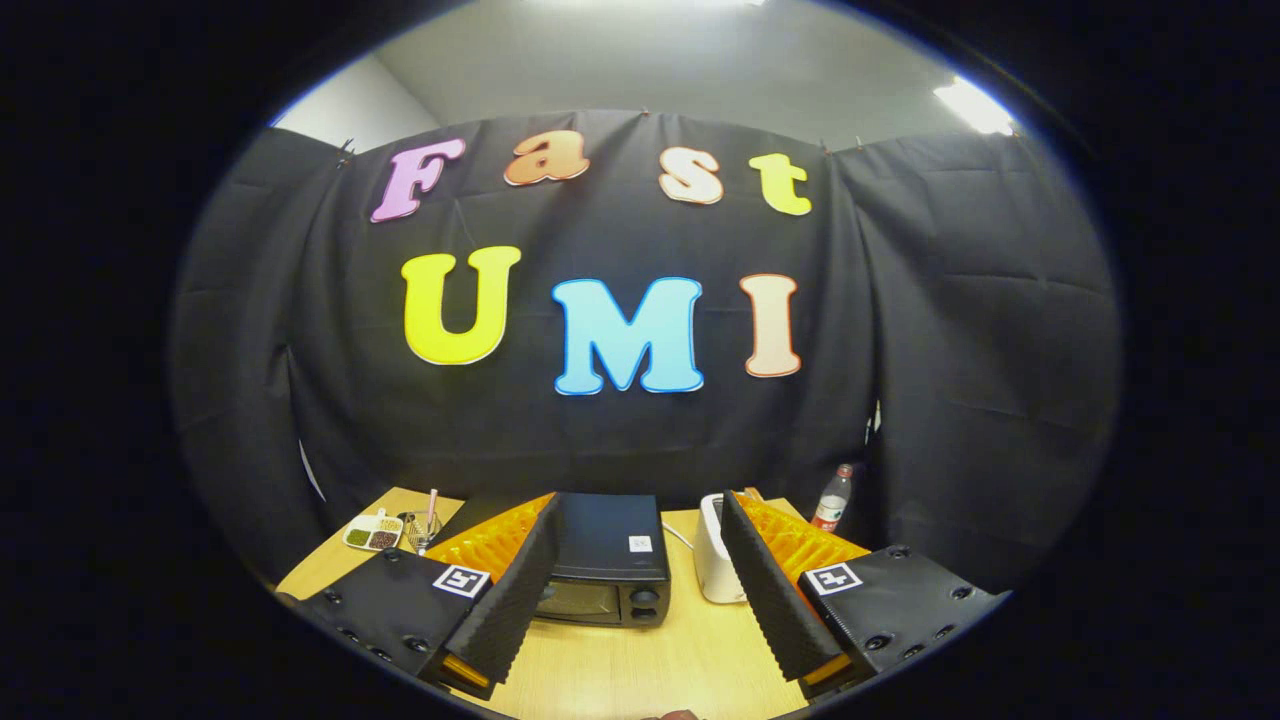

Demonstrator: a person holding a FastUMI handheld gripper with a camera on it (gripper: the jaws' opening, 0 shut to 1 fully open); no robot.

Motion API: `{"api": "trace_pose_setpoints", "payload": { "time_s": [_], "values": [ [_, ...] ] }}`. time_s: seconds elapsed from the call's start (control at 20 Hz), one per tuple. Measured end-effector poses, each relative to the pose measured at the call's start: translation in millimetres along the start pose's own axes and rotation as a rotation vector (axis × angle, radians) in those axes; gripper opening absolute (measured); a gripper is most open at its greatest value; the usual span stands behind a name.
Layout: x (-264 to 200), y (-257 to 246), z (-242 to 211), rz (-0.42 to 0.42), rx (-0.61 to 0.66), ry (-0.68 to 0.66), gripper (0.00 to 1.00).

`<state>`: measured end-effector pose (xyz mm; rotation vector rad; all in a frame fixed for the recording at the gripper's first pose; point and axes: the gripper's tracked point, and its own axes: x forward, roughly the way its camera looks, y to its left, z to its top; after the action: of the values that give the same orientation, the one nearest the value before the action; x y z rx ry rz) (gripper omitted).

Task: Open the toaster oven, put the food inside, and close the toaster oven door.

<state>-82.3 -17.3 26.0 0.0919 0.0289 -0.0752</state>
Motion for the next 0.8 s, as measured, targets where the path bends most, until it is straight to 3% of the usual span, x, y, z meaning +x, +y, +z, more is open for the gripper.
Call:
{"api": "trace_pose_setpoints", "payload": {
  "time_s": [0.3,0.6,0.8],
  "values": [
    [0.9,-73.6,-22.8,-0.022,0.054,0.002,0.98],
    [29.6,-102.9,-36.2,0.05,0.048,0.024,0.99],
    [40.7,-95.4,-33.0,0.134,0.021,0.029,0.99]
  ]
}}
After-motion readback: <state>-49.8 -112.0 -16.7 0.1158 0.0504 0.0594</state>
